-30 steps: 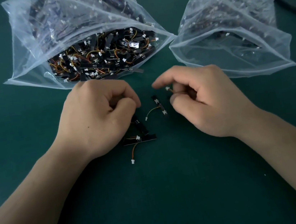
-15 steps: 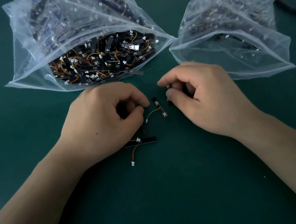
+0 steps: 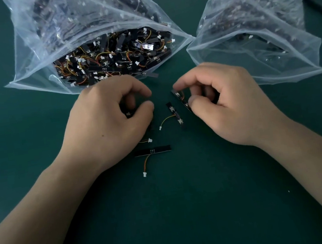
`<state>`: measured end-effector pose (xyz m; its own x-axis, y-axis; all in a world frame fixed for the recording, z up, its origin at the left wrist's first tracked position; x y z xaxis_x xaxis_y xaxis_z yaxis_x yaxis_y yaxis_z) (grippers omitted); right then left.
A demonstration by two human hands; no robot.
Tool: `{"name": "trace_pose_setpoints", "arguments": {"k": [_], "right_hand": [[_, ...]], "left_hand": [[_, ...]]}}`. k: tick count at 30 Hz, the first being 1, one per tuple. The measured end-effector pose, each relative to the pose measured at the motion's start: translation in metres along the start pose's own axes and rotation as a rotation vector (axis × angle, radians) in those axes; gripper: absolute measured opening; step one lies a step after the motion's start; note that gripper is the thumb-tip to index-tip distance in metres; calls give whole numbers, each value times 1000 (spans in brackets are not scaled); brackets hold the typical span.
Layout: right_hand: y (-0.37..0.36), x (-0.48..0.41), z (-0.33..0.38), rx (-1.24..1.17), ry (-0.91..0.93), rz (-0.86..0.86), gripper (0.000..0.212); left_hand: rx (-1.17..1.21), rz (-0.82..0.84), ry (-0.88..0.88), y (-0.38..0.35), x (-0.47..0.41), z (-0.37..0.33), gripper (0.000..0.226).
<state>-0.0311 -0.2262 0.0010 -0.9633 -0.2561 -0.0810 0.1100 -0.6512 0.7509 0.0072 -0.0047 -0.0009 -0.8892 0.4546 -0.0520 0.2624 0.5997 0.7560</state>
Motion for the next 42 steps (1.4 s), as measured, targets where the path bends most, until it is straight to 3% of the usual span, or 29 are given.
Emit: {"name": "trace_pose_setpoints", "arguments": {"k": [15,25,36,42], "right_hand": [[-5,1,5,60,88,36,10],[-3,1,4,42,90,-17,8],[-4,0,5,59,82,-19,9],[-3,0,5,54,94,-19,10]], "left_hand": [[-52,-51,-21,-2,3,0,22],[384,-162,-134,11,-3,5,19],[-4,-138,-94,4,2,-3,22],[9,-92,-84,6,2,-7,27]]}}
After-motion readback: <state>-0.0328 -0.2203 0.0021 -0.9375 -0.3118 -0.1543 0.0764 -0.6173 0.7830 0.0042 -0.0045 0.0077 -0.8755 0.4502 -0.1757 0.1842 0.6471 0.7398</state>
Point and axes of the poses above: each hand's wrist, its own x-axis away from the middle knuckle, its own y-axis out of the back of the hand, z = x × y, the point moved 2 cm from there along -x, towards the middle knuckle, and after that the axes turned 11 degrees about z, right-handed, at the moved point
